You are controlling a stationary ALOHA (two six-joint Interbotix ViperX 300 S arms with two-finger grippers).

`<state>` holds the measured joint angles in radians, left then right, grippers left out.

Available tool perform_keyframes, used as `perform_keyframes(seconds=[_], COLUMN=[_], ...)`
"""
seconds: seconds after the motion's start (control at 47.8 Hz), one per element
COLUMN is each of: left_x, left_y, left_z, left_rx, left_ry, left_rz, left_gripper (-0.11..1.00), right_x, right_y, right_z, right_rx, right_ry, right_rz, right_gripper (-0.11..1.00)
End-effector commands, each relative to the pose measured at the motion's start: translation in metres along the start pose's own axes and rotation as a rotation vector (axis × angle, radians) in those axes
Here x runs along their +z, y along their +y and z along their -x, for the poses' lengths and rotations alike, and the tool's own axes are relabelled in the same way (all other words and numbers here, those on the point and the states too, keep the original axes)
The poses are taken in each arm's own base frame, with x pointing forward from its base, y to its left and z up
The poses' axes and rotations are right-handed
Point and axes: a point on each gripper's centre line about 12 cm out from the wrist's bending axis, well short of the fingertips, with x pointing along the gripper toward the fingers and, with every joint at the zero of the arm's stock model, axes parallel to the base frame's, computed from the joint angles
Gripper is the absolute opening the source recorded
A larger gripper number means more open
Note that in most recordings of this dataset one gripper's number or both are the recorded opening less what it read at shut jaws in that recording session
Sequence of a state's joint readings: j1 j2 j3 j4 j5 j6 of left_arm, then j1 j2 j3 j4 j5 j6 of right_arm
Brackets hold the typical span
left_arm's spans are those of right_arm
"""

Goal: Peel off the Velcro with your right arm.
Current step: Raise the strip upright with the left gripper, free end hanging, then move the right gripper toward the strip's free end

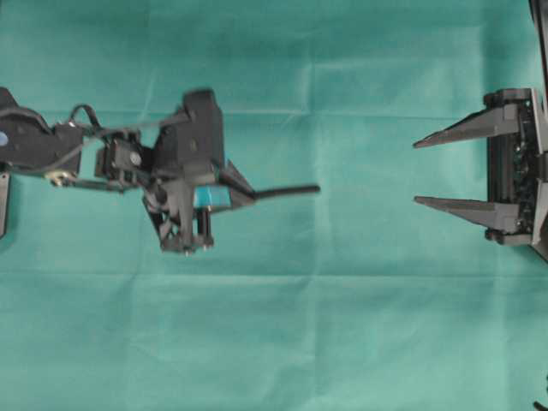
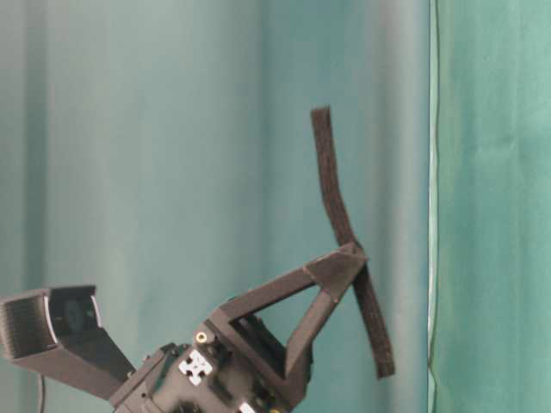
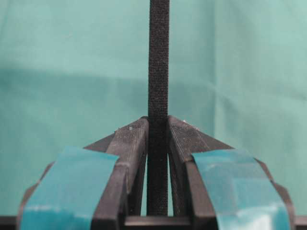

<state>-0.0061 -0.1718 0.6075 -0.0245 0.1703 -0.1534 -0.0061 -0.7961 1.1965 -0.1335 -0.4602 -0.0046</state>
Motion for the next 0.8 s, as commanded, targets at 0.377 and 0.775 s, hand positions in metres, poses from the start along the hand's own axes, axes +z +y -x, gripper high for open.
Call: perform_keyframes(seconds=[0.377, 0.775], left_x=[0.021, 0.013], left_y=[-0.007, -0.01], left_z=[0.031, 0.052], left_rx=[-0.047, -0.099], left_ry=[-0.146, -0.244], left_rz=[0.183, 0.284], left_gripper=[0.1, 0.1], right_x=[-0.008, -0.018], right_y=[-0.012, -0.015], right_z=[-0.044, -0.096], right_rx=[-0.021, -0.004], right_ry=[0.07, 0.095], right_rz=[0.114, 0.257], right_gripper=[0.45, 0.45])
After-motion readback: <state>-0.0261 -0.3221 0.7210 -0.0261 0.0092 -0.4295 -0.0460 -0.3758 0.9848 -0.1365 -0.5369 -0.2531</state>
